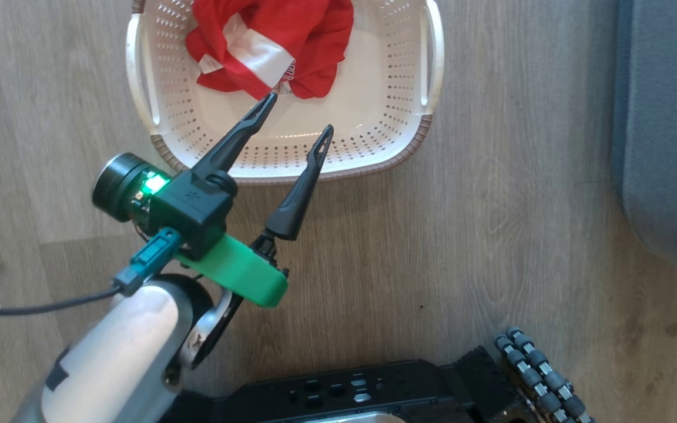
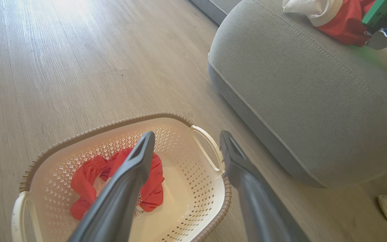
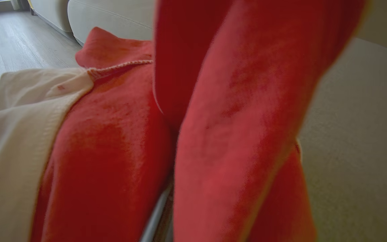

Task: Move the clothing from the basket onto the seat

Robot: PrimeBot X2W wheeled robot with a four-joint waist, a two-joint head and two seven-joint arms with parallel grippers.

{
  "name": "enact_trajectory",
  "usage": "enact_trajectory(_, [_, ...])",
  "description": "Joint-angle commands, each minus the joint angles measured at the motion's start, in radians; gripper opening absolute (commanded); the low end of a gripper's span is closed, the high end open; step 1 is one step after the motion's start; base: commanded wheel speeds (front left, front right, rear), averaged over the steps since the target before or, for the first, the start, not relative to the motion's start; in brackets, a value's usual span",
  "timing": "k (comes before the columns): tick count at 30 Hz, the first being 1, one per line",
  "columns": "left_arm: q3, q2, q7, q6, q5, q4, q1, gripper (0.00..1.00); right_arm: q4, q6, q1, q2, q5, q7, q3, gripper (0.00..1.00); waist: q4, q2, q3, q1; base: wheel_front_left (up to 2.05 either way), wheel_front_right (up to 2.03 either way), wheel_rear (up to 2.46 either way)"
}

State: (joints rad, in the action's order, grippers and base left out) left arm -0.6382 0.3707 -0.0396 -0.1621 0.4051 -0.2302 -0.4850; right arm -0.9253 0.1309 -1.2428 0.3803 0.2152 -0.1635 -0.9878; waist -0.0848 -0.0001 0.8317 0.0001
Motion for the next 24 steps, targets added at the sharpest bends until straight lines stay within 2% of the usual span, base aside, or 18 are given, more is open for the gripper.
enact_trajectory(1, [0.036, 0.028, 0.001, -0.008, 0.002, -0.041, 0.029, 1.00, 0.032, 0.000, -0.021, 0.028, 0.021, -0.012, -0.009, 1.00, -0.007, 0.0001, -0.003, -0.0001, 0.00, 0.00, 0.00])
enact_trajectory(6, [0.063, 0.046, -0.004, -0.020, 0.013, -0.045, 0.037, 1.00, 0.000, 0.000, -0.054, 0.005, 0.088, -0.048, -0.027, 1.00, -0.040, 0.0001, -0.027, -0.0001, 0.00, 0.00, 0.00])
enact_trajectory(12, [0.066, 0.023, -0.038, -0.007, 0.043, 0.000, 0.032, 1.00, -0.054, 0.000, -0.022, 0.016, 0.120, -0.074, 0.063, 1.00, -0.078, 0.0001, -0.117, -0.0001, 0.00, 0.00, 0.00])
enact_trajectory(19, [0.080, -0.008, -0.089, 0.008, 0.094, 0.095, 0.046, 1.00, -0.092, 0.000, 0.121, 0.007, 0.049, -0.094, 0.288, 1.00, -0.113, 0.0001, -0.268, -0.0001, 0.00, 0.00, 0.00])
enact_trajectory(24, [0.097, -0.023, -0.132, 0.004, 0.134, 0.153, 0.096, 1.00, -0.008, 0.000, 0.286, -0.046, -0.097, -0.098, 0.480, 1.00, -0.121, 0.0001, -0.388, -0.0001, 0.00, 0.00, 0.00])
